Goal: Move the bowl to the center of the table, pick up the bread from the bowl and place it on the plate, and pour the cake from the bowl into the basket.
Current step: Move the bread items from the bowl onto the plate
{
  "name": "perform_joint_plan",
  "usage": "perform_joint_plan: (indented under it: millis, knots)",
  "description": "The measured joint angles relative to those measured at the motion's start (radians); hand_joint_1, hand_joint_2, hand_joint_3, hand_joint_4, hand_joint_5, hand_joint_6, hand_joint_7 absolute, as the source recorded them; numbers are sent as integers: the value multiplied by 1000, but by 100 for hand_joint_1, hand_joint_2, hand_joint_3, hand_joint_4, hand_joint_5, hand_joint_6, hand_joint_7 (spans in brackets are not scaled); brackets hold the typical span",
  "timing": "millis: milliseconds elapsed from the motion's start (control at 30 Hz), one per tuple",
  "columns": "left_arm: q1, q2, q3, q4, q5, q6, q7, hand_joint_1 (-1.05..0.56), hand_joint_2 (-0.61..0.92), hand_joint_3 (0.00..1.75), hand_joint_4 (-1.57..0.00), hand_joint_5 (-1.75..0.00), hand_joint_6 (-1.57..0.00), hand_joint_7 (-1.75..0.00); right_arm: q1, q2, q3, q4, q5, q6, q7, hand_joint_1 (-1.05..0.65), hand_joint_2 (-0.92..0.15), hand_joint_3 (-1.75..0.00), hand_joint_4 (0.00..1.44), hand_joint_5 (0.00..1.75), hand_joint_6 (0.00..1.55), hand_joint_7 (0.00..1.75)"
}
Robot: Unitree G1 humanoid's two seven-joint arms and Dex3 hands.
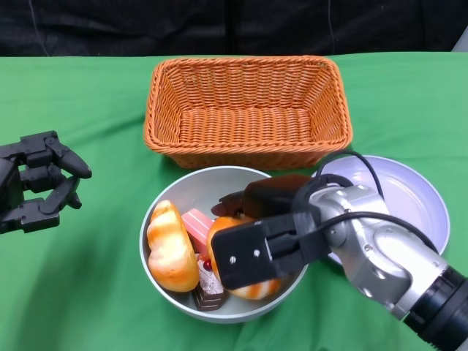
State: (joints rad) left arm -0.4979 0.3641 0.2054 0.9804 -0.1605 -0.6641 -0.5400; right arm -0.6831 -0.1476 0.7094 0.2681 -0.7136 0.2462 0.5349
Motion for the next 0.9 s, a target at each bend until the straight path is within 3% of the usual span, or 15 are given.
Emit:
perform_joint_plan:
  millis: [133,200,233,267,333,433,633,700,900]
  knots:
    - [0,0,-2,-1,0,-1,0,2,66,92,-69,-158,-73,-126,2,13,2,48,-7,-41,-59,-80,-92,-9,81,17,41,3]
    - [0,0,-3,-1,1,-2,0,0,66,92,-69,-158,-74,-126,13,19,1,57,-9,-57,-97,-67,-91,-4,101,33,53,5]
    - [0,0,-4,-1,1,-2,0,0,65,92,-70,-158,-74,-127,23,22,-1,60,-11,-64,-123,-64,-91,-2,101,44,56,3]
    - [0,0,-5,-2,2,-2,0,-1,65,92,-70,-159,-74,-126,36,26,-7,63,-10,-73,-153,-46,-90,-1,93,94,73,6]
    - [0,0,-7,-3,7,-5,1,-1,64,92,-70,-159,-74,-126,75,32,-39,64,5,-108,-234,-33,-92,-4,80,141,95,13]
    - [0,0,-8,-3,9,-8,0,-1,64,92,-70,-159,-74,-126,119,33,-75,63,34,-159,-316,-30,-92,-10,79,161,103,16]
    - [0,0,-11,-1,15,-12,2,-1,65,92,-70,-158,-75,-125,166,31,-142,11,72,-195,-362,-32,-92,-11,80,156,105,11]
    - [0,0,-11,0,15,-12,2,0,65,92,-70,-158,-75,-124,181,32,-173,-21,96,-199,-365,-30,-92,-9,84,138,108,9]
    - [0,-1,-12,5,19,-17,3,-1,64,92,-70,-159,-75,-125,198,28,-249,-185,153,-148,-314,-30,-92,-11,84,116,109,5]
